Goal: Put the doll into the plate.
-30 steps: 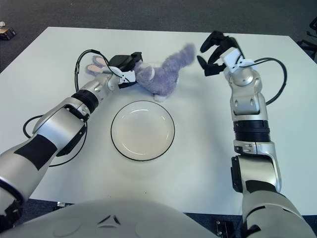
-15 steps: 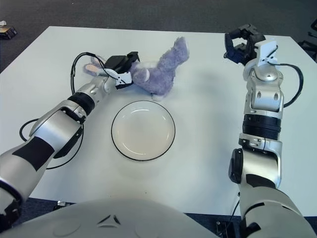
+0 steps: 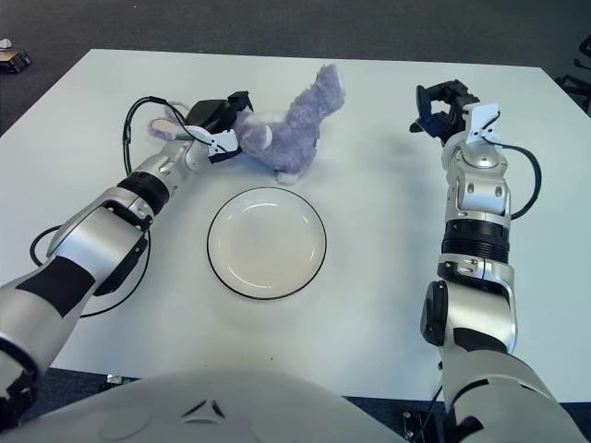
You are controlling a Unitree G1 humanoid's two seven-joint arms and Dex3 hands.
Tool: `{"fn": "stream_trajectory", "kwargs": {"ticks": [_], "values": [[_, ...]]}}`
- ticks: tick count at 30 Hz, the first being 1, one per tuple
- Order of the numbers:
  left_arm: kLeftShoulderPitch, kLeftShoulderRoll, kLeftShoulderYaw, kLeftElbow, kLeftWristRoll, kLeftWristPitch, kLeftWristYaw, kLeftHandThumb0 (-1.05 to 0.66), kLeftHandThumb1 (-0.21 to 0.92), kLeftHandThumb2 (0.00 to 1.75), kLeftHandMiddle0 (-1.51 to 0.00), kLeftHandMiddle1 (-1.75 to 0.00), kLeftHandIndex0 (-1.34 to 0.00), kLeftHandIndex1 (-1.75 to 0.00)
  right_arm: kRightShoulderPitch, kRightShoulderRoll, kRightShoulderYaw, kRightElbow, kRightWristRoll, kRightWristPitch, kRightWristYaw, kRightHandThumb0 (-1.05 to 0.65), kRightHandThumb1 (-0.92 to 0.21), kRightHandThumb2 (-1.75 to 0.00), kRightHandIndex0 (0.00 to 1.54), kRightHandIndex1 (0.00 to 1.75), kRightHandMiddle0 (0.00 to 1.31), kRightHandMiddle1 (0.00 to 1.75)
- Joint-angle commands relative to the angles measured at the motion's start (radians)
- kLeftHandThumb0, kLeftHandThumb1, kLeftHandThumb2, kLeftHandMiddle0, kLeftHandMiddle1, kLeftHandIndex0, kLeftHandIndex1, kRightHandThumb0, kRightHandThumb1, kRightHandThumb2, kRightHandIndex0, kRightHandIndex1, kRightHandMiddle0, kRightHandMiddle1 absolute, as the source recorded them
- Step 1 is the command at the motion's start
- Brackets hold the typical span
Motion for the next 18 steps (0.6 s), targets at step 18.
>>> {"fn": "stream_trajectory", "kwargs": {"ticks": [18], "values": [[0.103, 0.067, 0.055, -0.22, -0.02, -0.024, 0.031, 0.0, -0.03, 1.72, -0.85, -1.74, -0.67, -1.75, -0.042, 0.043, 0.024, 0.388, 0.02, -0.129, -0.026, -0.36, -0.92, -0.52, 0.32, 1.67, 0.2, 1.75]]}}
